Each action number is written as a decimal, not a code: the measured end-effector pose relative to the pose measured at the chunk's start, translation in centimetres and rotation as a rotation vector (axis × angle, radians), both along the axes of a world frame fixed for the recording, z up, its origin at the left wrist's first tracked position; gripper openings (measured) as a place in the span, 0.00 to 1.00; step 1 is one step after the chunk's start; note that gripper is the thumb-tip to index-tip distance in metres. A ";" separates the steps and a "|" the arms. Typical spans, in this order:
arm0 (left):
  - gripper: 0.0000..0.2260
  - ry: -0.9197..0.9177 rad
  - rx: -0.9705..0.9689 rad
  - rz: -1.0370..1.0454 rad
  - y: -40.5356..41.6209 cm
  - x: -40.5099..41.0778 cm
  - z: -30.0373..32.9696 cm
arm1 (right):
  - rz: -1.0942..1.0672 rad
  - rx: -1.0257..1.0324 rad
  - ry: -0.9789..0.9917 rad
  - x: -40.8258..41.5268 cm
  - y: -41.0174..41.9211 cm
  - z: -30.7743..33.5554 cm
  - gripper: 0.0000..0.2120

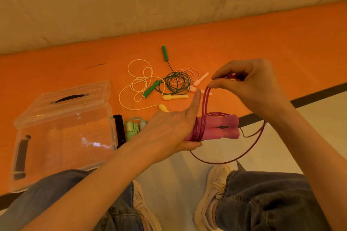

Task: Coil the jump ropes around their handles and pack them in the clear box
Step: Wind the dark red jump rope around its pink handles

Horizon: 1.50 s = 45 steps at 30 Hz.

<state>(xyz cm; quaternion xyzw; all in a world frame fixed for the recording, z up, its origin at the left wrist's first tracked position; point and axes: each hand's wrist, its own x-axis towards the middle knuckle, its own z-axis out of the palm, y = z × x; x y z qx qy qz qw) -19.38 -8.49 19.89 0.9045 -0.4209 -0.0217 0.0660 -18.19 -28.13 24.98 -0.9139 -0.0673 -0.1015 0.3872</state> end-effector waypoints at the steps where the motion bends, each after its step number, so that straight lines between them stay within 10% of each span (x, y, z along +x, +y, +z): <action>1: 0.47 -0.004 -0.009 0.001 0.0 -0.2 0.1 | -0.004 0.016 0.014 0.1 0.1 -0.1 0.02; 13: 0.28 -0.081 -0.212 -0.211 0.3 -0.2 0.1 | 0.078 0.236 0.270 0.7 -0.7 -1.4 0.04; 45: 0.28 0.196 -0.370 -0.134 0.3 -0.6 2.0 | 0.195 0.242 0.534 0.7 -2.1 -2.0 0.10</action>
